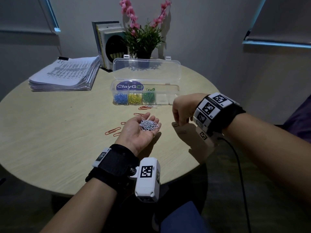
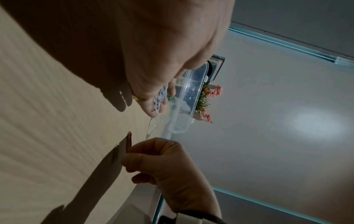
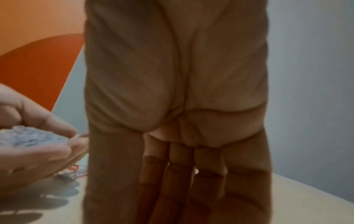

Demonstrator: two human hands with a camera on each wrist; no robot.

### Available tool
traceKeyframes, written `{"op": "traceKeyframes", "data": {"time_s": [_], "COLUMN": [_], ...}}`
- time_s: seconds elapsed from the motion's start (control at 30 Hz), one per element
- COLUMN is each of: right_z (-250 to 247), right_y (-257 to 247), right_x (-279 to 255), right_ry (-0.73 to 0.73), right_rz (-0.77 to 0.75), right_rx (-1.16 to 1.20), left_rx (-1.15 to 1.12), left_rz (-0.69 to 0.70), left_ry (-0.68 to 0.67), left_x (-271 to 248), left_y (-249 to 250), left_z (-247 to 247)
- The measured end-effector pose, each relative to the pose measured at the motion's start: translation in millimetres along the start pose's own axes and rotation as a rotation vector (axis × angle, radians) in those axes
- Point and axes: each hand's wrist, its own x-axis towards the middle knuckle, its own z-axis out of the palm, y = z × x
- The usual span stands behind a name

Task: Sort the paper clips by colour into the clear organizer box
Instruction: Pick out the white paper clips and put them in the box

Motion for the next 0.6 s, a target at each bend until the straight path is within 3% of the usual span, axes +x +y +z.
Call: {"op": "traceKeyframes", "data": {"time_s": [0.2, 0.43, 0.6], "right_z": [22.6, 21.0, 9.6], "right_y": [7.8, 7.0, -2.1], "right_x": [-0.7, 6.3, 28.8], "right_ry": [-0.006, -0.037, 0.149], "right_rz": [0.073, -0.006, -0.061], "right_rx": [-0.155, -0.088, 0.042], "left_rx": [-0.005, -0.004, -0.010], "left_rz": [0.012, 0.029, 0.039], "left_ry": [0.003, 0.005, 0.019], "left_x": [-5.7, -7.4, -2.7], "left_y": [-5.4, -2.7, 5.3], "left_z": [2.1, 1.5, -0.3]}}
